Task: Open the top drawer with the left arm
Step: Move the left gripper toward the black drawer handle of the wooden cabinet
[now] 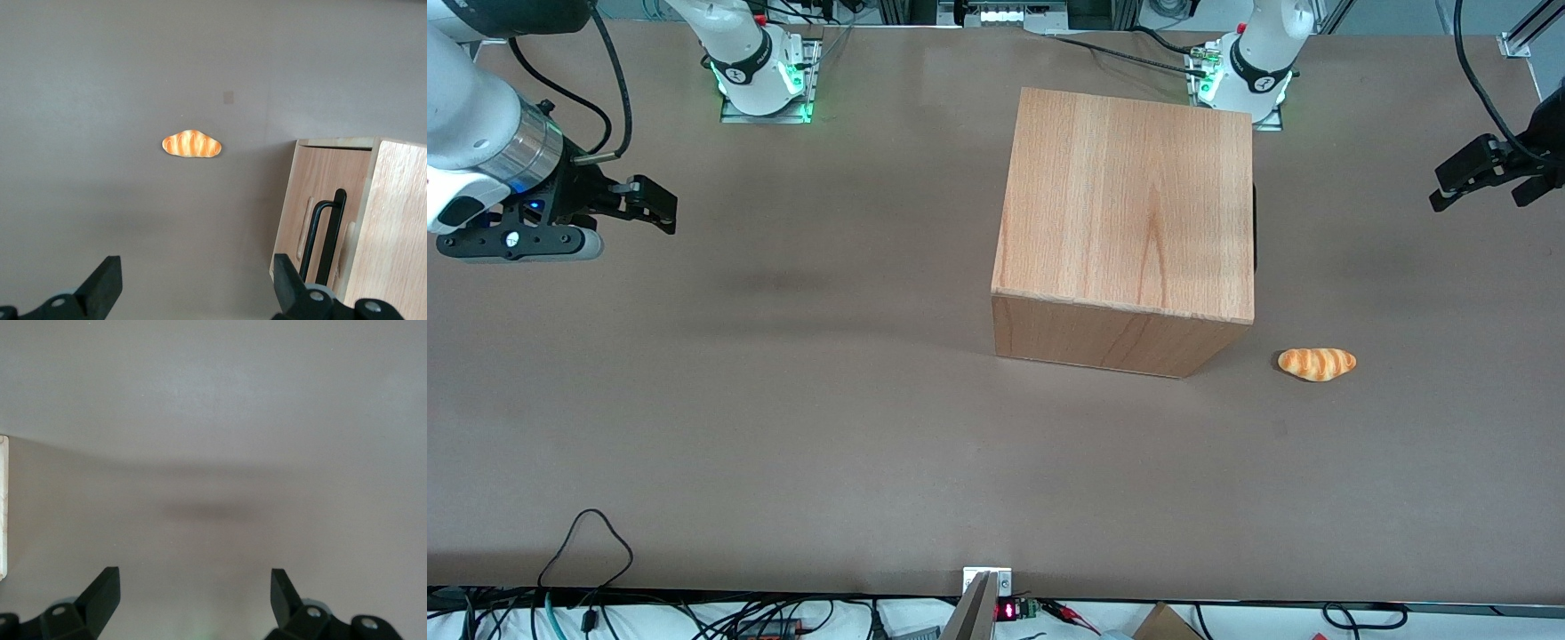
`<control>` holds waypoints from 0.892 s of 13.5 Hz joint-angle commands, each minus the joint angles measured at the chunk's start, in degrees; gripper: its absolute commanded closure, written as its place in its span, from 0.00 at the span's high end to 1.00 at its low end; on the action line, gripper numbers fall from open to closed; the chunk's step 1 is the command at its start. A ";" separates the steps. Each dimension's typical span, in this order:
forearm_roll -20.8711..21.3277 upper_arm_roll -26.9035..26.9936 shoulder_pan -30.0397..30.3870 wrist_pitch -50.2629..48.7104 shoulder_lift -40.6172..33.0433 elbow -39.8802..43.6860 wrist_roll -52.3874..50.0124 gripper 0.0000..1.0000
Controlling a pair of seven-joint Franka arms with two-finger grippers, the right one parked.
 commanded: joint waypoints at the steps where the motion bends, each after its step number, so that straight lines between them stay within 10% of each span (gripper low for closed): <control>1: 0.18 0.45 -0.63 -1.73 0.77 0.31 0.97 1.00; 12: -8.08 -2.88 -1.33 5.64 1.91 -14.27 2.98 1.00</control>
